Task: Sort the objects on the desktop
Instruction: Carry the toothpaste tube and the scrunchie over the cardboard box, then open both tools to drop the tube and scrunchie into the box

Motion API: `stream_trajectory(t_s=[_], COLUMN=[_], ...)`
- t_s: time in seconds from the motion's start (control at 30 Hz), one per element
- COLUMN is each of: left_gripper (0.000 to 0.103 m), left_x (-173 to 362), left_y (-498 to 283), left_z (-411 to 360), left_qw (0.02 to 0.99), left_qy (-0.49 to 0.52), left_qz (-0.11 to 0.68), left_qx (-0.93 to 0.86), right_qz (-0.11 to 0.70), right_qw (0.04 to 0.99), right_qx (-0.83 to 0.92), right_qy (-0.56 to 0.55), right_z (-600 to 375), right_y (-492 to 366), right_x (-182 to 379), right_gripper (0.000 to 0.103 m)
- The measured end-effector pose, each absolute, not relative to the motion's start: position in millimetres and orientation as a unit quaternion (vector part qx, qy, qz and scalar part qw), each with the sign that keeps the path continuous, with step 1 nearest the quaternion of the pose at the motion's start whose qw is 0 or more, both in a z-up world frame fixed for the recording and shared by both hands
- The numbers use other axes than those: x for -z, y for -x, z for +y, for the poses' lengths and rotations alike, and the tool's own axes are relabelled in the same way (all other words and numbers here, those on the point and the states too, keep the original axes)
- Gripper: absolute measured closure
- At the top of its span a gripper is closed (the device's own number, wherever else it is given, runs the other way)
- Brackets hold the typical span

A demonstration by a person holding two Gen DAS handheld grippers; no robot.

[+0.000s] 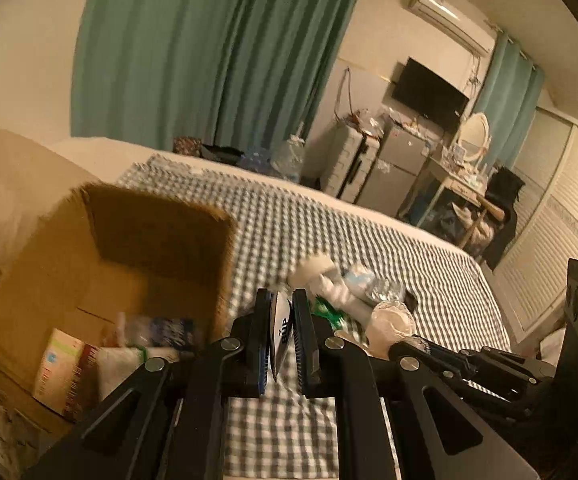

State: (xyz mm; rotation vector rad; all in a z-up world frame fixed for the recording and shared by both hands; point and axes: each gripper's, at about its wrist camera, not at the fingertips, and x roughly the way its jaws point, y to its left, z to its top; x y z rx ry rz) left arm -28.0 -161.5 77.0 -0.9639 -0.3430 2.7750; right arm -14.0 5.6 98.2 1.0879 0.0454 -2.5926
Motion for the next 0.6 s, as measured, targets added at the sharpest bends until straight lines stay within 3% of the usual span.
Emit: stream_trajectory(t_s=[0.3, 0.6], left_gripper=[0.093, 0.093], left_x=[-104, -67], left_y=[41, 59], left_z=[-241, -300], left_qw=[0.035, -0.015], left_qy=[0.301, 0.338], left_qz=[-0.129, -0.133], left_qx=[-0.944, -0.931], right_qz=[0.052, 0.063], right_qw=[0.216, 0.241], right_qx=[0.902, 0.887], right_qy=[-0.370, -0.388], right_z=[-78, -134], right_y=[36, 70], right_x=[-117, -101], right_gripper=[0.091, 0.091])
